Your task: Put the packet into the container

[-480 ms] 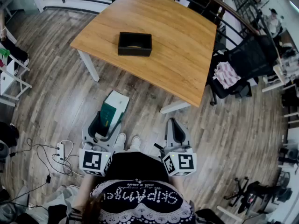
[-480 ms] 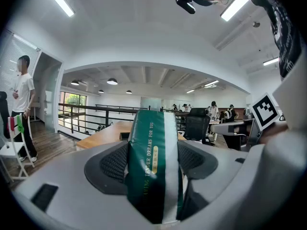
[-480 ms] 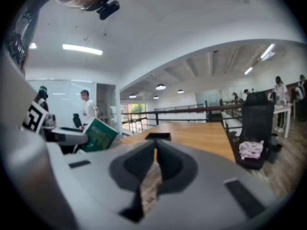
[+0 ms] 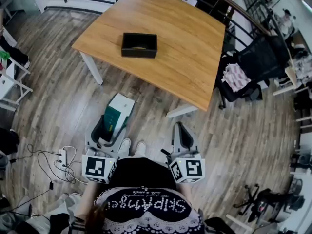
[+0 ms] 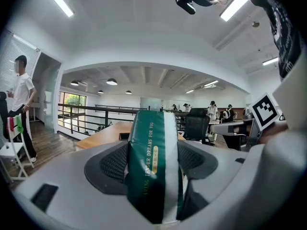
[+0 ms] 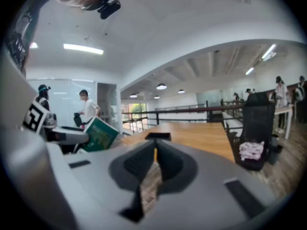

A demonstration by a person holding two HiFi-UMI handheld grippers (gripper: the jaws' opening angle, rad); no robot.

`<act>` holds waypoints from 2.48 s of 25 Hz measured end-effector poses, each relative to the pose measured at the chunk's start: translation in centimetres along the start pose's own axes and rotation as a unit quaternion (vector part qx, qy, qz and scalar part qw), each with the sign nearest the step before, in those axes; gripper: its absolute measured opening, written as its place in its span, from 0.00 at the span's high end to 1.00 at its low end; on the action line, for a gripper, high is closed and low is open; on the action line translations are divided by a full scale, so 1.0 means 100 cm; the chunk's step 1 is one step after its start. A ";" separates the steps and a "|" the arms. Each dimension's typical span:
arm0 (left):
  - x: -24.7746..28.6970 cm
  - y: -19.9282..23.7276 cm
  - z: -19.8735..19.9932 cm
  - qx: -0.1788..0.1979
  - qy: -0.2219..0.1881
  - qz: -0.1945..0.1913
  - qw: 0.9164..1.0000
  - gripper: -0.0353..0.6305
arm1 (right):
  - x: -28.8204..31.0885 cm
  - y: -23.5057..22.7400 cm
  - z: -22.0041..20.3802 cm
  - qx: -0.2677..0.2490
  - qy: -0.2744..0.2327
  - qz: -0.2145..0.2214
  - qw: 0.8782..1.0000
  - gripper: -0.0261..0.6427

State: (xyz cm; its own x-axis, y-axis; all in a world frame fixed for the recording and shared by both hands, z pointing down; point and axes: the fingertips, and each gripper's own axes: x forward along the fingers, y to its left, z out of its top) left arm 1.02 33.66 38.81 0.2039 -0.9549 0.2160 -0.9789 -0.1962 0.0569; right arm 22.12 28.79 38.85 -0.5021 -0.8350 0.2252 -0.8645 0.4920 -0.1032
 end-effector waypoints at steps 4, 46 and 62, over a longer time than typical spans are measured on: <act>0.000 -0.004 0.001 -0.004 0.001 0.005 1.000 0.43 | -0.002 -0.004 0.000 -0.003 0.001 0.004 1.000 0.90; 0.006 -0.023 0.011 -0.023 -0.041 0.054 0.997 0.43 | -0.005 -0.024 -0.023 0.015 0.008 0.081 0.997 0.90; 0.085 0.062 0.048 -0.019 -0.049 0.026 0.998 0.43 | 0.108 -0.001 0.012 0.020 0.007 0.067 0.998 0.90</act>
State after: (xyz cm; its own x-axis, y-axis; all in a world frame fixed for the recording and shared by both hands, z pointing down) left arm -3.43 23.26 36.35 0.1489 -0.9811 0.1237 -0.9866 -0.1388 0.0863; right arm 16.70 19.43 40.10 -0.6134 -0.7583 0.2206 -0.7897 0.5886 -0.1728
